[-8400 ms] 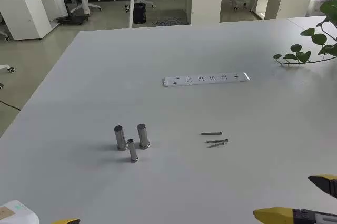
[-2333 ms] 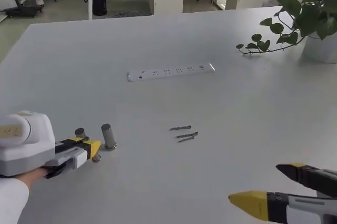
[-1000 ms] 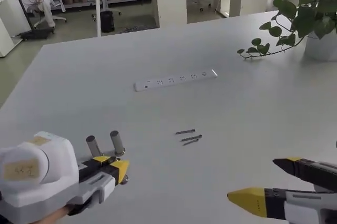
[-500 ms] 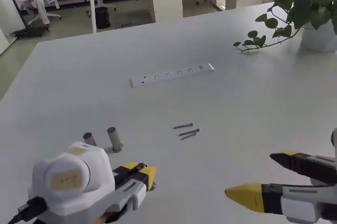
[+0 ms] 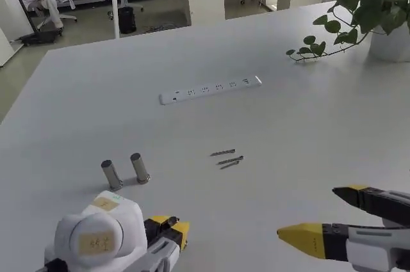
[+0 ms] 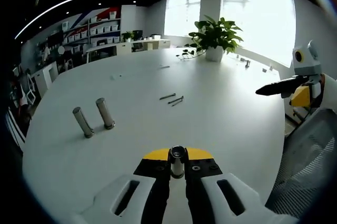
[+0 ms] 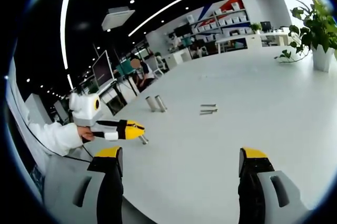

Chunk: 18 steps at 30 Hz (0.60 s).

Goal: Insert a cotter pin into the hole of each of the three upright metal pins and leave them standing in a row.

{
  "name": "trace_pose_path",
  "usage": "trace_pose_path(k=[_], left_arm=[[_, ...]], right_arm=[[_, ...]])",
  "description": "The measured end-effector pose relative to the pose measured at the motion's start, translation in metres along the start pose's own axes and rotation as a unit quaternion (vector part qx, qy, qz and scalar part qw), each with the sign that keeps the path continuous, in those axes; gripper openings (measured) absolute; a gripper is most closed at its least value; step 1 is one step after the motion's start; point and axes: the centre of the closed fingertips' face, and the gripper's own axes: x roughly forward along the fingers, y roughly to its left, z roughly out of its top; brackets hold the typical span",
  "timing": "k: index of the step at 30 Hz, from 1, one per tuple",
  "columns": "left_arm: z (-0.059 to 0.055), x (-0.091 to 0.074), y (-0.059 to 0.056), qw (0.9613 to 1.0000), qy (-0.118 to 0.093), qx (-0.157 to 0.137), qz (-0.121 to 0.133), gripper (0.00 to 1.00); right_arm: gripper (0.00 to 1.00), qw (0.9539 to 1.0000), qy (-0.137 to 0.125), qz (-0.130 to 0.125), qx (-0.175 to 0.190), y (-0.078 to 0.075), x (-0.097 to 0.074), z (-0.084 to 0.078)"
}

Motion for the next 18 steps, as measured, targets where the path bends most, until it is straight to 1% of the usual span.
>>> trace_pose_path(k=[4,9,11,16,17,18], left_arm=[[-0.002,0.000,0.007,0.9996,-0.003,-0.019,0.019,0.07],[-0.003,0.002,0.008,0.9996,-0.005,-0.022,0.018,0.07],[-0.003,0.003,0.009,0.9998,-0.005,-0.008,0.020,0.07],[-0.005,0.007,0.006,0.9999,-0.005,-0.011,0.012,0.07],[-0.007,0.009,0.005,0.9999,-0.001,0.000,0.010,0.07],[-0.009,0.011,0.004,0.9999,0.002,0.001,0.010,0.07]], right_arm=[[0.89,1.0000,0.001,-0.001,0.000,0.000,0.000,-0.001],[0.88,1.0000,0.005,-0.001,0.001,0.001,0.002,-0.002],[0.88,1.0000,0.006,0.000,0.001,0.001,0.003,-0.003],[0.88,1.0000,0.009,-0.001,0.001,0.002,0.003,-0.004],[0.88,1.0000,0.010,-0.001,0.001,0.002,0.003,-0.004],[0.88,1.0000,0.009,-0.001,0.001,0.002,0.003,-0.004]])
